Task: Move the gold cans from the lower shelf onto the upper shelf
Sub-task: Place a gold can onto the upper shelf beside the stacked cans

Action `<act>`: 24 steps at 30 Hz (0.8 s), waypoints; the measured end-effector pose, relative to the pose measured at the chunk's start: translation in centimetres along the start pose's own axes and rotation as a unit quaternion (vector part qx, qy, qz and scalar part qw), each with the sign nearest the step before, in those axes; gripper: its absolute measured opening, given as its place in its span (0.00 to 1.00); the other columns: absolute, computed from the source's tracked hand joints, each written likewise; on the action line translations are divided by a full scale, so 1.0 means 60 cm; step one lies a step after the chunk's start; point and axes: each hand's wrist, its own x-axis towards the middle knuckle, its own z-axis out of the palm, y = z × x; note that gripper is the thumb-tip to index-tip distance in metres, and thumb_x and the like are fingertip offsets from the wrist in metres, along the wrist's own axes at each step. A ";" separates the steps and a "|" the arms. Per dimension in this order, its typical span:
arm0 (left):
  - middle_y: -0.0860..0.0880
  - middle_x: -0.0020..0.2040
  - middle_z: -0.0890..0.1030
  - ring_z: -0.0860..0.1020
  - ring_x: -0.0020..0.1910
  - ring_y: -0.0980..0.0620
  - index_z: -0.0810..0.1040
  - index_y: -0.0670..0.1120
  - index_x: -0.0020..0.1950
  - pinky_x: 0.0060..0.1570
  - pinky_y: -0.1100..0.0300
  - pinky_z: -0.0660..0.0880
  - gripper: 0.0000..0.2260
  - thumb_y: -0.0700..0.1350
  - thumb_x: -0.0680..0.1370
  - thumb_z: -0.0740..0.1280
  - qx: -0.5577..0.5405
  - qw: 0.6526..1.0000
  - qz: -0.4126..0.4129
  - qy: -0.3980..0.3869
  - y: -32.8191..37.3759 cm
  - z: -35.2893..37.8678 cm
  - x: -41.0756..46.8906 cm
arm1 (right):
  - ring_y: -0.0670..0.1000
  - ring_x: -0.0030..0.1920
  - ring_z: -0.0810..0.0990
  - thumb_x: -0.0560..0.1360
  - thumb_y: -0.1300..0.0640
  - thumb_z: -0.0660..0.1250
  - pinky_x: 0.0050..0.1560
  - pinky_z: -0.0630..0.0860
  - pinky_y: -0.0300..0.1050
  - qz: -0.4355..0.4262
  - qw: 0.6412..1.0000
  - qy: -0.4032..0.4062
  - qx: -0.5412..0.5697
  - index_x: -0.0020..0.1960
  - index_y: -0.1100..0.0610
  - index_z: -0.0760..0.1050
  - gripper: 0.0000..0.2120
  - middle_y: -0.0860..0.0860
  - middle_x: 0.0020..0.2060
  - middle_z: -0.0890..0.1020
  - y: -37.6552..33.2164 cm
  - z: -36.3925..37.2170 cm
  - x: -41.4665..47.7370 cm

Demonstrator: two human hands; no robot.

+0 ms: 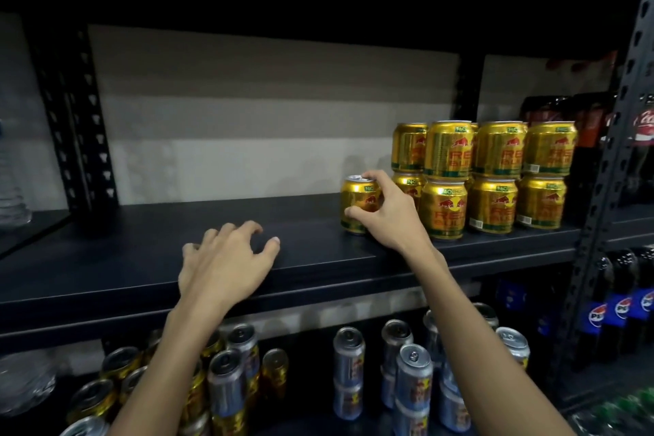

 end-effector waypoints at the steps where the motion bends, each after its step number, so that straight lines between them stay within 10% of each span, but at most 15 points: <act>1: 0.51 0.68 0.73 0.69 0.67 0.48 0.69 0.58 0.71 0.63 0.44 0.64 0.25 0.66 0.79 0.50 0.005 1.000 -0.002 -0.016 0.001 -0.002 0.002 | 0.47 0.56 0.75 0.75 0.52 0.76 0.51 0.71 0.37 0.003 1.000 0.003 -0.006 0.73 0.48 0.67 0.30 0.50 0.62 0.77 0.000 0.002 0.002; 24: 0.53 0.70 0.72 0.68 0.68 0.48 0.70 0.60 0.70 0.64 0.46 0.63 0.25 0.67 0.80 0.46 0.022 0.999 -0.009 -0.047 0.007 -0.001 0.003 | 0.62 0.66 0.76 0.76 0.53 0.75 0.65 0.75 0.59 0.123 0.981 -0.054 -0.137 0.81 0.45 0.38 0.52 0.62 0.69 0.71 -0.003 0.036 0.026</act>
